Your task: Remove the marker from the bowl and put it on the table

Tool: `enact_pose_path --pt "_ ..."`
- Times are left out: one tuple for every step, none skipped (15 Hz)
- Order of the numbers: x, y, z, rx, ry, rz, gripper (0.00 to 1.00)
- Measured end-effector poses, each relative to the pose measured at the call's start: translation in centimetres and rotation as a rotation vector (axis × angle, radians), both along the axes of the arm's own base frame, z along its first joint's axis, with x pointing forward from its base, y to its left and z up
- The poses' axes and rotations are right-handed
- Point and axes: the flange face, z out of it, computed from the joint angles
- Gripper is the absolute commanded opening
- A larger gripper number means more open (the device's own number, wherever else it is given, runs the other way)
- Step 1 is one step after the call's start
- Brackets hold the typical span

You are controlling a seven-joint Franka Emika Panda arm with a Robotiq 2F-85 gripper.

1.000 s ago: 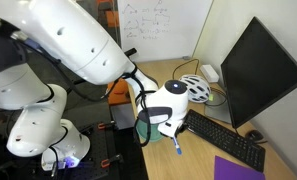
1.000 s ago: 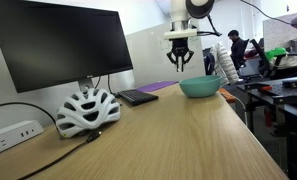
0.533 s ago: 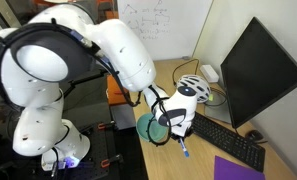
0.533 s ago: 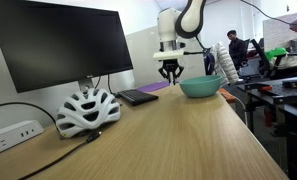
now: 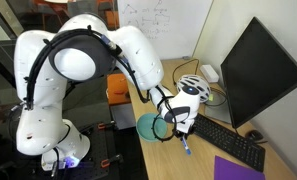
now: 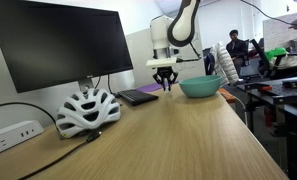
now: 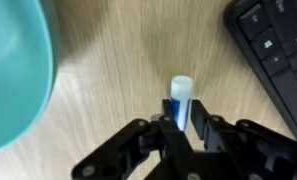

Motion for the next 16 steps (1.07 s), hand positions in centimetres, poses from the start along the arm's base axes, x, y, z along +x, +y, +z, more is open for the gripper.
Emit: enact_pose_path --pt "0.0 -0.1 0.0 0.003 -0.001 -0.006 0.68" --pt "0.1 -0.1 0.1 0.005 -0.003 -0.008 0.75" --pt "0.2 -0.1 0.2 0.006 -0.005 -0.005 0.84" --pt "0.2 0.1 0.6 0.011 -0.011 -0.005 0.9" --pt "0.3 0.3 1.1 0.019 -0.017 -0.002 0.98" --pt "0.3 0.6 1.9 0.026 -0.02 0.0 1.0" --pt "0.2 0.9 3.0 0.03 -0.027 0.003 1.0" --pt "0.1 1.3 4.4 0.034 -0.035 0.009 1.0" --pt "-0.3 1.7 6.0 0.04 -0.042 0.02 1.0" --pt "-0.7 2.2 7.6 0.046 -0.048 0.029 1.0" --pt "-1.4 2.8 9.3 0.059 -0.05 0.045 1.0" --pt "-2.1 3.4 11.0 0.068 -0.05 0.062 1.0" --pt "-2.9 4.0 12.6 0.074 -0.048 0.072 1.0" --pt "-3.7 4.5 14.2 0.077 -0.047 0.082 1.0" --pt "-4.5 5.0 15.6 0.079 -0.044 0.089 1.0" --pt "-5.3 5.4 16.7 0.082 -0.04 0.095 1.0"
